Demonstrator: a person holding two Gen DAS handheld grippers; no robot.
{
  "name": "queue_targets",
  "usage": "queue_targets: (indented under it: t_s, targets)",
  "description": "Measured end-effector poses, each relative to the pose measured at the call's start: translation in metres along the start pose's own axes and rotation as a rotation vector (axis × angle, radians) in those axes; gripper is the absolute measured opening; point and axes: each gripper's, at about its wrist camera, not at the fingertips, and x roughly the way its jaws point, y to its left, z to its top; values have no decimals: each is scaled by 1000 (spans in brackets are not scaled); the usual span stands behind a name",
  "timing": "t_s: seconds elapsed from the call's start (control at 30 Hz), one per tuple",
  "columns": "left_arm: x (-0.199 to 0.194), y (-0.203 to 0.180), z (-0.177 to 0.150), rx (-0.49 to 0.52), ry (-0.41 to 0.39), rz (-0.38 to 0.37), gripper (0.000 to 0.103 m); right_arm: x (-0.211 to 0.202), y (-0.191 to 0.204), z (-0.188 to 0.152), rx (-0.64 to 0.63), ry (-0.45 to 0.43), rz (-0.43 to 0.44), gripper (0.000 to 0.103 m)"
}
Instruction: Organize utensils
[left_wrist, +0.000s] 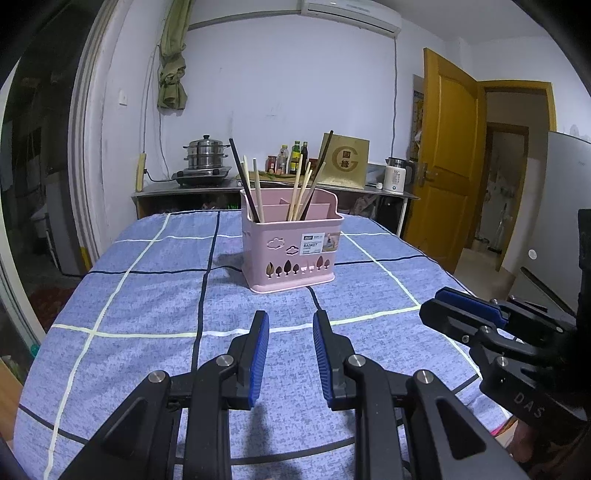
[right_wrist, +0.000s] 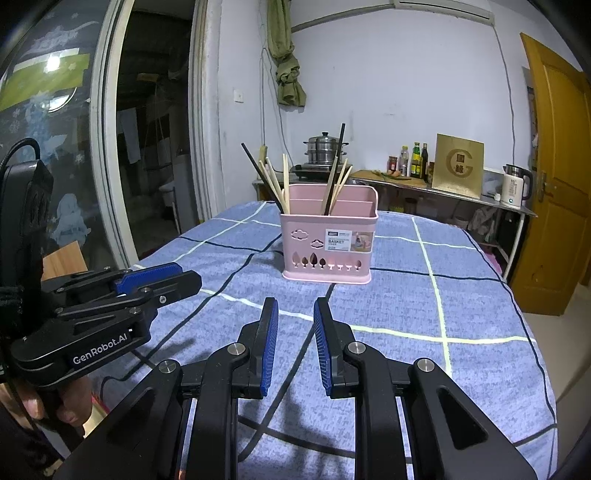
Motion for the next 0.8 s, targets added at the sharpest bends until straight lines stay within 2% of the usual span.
queue_targets:
  t_s: [0.8]
  targets:
    - [-1, -3, -3, 5, 6, 3, 24, 1, 2, -3, -1, 2, 2, 20]
